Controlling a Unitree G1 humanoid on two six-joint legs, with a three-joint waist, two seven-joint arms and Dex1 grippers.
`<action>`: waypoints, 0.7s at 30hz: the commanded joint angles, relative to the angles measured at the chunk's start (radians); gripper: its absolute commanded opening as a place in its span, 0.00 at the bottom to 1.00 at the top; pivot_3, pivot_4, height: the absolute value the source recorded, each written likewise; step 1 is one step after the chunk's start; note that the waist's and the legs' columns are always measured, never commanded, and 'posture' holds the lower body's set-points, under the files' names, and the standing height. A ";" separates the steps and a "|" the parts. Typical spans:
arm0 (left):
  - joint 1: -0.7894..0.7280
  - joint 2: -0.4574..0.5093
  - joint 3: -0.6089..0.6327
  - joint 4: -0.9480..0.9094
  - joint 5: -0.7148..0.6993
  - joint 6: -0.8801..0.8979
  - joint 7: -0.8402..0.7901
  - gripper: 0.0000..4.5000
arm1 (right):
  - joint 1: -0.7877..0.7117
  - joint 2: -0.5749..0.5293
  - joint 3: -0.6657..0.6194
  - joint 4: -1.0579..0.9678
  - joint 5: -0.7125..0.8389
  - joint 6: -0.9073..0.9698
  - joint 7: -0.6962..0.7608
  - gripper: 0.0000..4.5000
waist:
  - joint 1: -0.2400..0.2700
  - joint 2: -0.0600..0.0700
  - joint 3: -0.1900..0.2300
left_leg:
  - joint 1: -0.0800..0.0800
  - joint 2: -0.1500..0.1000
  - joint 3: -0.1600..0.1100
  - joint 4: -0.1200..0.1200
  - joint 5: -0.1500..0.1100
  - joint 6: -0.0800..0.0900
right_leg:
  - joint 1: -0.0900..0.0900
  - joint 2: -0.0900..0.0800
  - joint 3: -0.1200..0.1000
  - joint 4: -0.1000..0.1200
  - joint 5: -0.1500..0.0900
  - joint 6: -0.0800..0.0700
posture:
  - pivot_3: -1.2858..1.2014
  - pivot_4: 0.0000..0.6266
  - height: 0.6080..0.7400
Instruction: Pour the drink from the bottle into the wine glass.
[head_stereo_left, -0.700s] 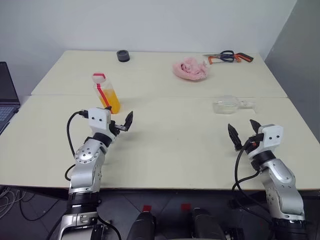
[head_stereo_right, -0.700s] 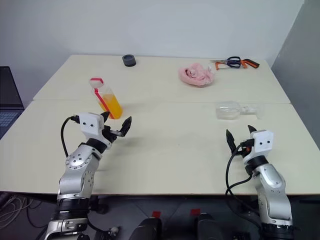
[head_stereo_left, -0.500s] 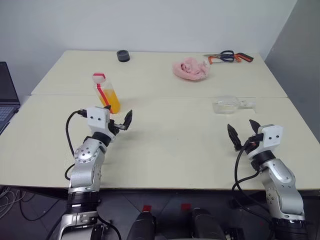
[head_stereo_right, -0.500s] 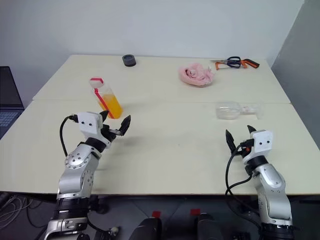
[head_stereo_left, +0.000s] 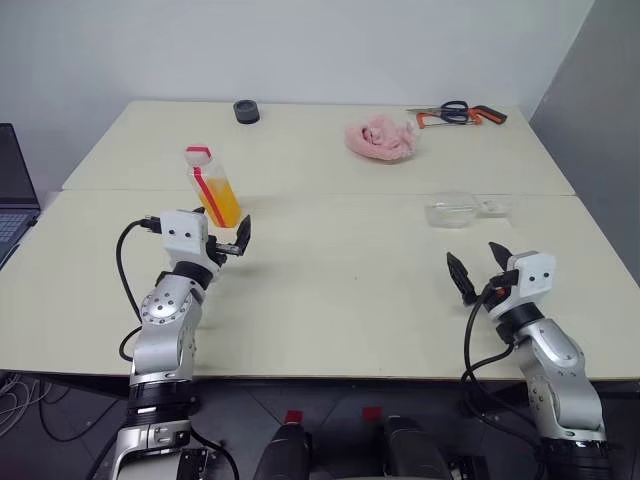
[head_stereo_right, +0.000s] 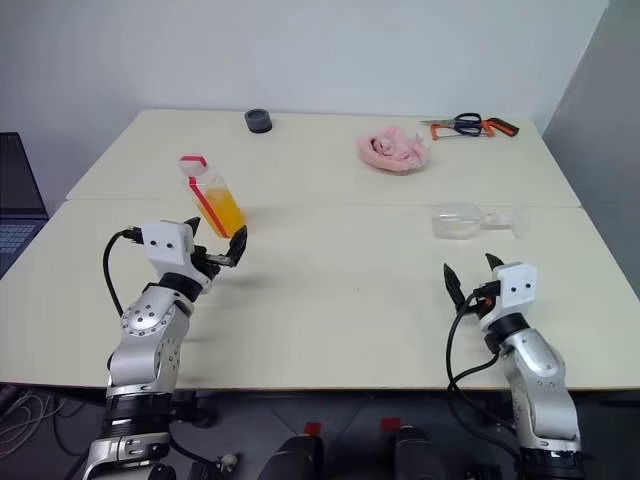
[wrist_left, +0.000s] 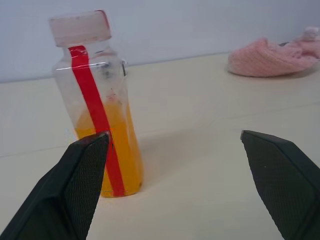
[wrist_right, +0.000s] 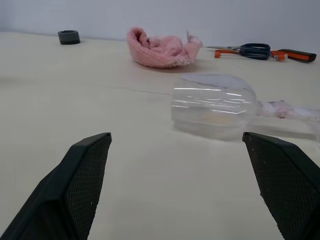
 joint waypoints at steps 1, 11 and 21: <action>-0.009 0.012 0.027 -0.009 -0.017 -0.018 -0.002 1.00 | -0.011 -0.002 -0.009 -0.017 0.012 -0.020 0.003 1.00 | 0.000 0.000 0.000 | 0.000 0.000 0.000 0.000 0.000 0.000 | 0.000 0.000 0.000 0.000 0.000 0.000 | 0.52 0.24 1.00; -0.009 0.031 0.032 -0.003 -0.003 -0.025 0.003 1.00 | -0.015 -0.009 0.000 -0.018 0.028 0.002 0.027 1.00 | 0.000 0.000 0.000 | 0.000 0.000 0.000 0.000 0.000 0.000 | 0.000 0.000 0.000 0.000 0.000 0.000 | 0.52 0.24 1.00; -0.059 0.055 0.084 0.046 -0.046 0.032 0.029 1.00 | -0.057 -0.115 0.104 -0.190 0.143 0.177 0.199 1.00 | 0.000 0.000 0.000 | 0.000 0.000 -0.001 0.000 0.000 0.000 | 0.000 0.000 -0.001 0.000 0.000 0.000 | 0.52 0.24 1.00</action>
